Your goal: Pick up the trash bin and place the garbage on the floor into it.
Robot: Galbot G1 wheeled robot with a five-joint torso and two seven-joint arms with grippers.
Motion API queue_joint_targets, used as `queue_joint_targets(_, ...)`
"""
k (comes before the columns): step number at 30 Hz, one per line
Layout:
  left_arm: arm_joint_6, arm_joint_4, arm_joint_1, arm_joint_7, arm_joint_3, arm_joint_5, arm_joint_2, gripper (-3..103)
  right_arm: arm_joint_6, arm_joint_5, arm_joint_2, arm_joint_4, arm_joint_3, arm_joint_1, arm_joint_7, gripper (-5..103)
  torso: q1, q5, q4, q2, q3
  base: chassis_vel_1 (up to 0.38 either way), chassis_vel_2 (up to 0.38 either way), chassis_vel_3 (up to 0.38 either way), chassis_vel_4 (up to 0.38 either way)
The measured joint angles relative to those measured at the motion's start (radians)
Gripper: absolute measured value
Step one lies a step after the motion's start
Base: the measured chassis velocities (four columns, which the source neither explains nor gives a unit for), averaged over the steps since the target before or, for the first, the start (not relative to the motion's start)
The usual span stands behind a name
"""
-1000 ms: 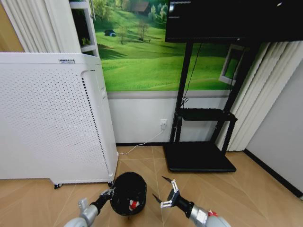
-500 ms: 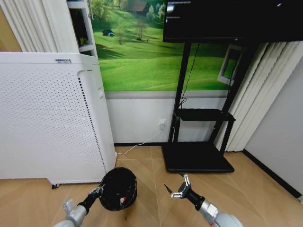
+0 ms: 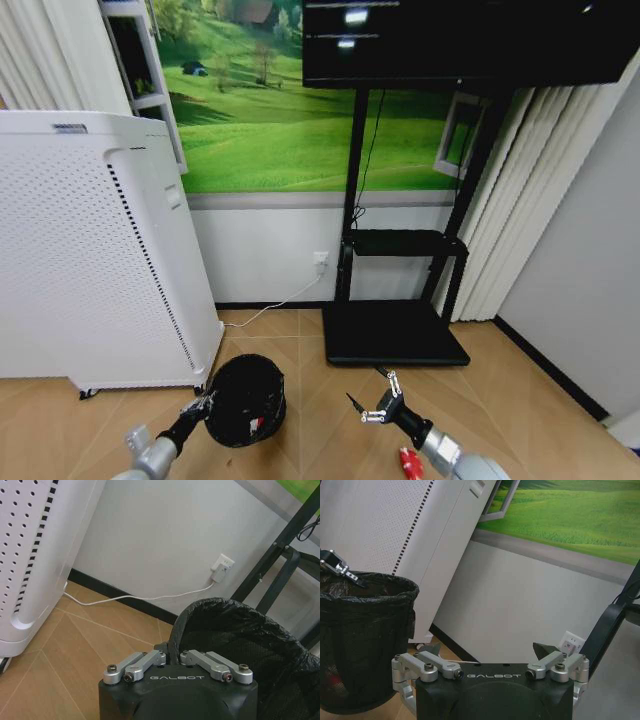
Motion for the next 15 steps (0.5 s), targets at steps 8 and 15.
queue_joint_targets(8, -0.002, 0.001, 0.004, 0.003, -0.005, 0.002, -0.002, 7, 0.001, 0.001, 0.0, -0.02, -0.003, 0.001, 0.001, 100, 0.0, -0.0005, -0.0002, 0.0, 0.0, 0.019, 0.027, -0.022, -0.021)
queue_joint_targets(15, -0.004, 0.0, 0.012, 0.01, -0.01, 0.006, -0.007, 7, 0.006, -0.002, 0.001, -0.025, -0.004, 0.002, -0.008, 100, 0.0, -0.0004, -0.0002, 0.0, 0.0, -0.05, -0.046, 0.058, 0.049)
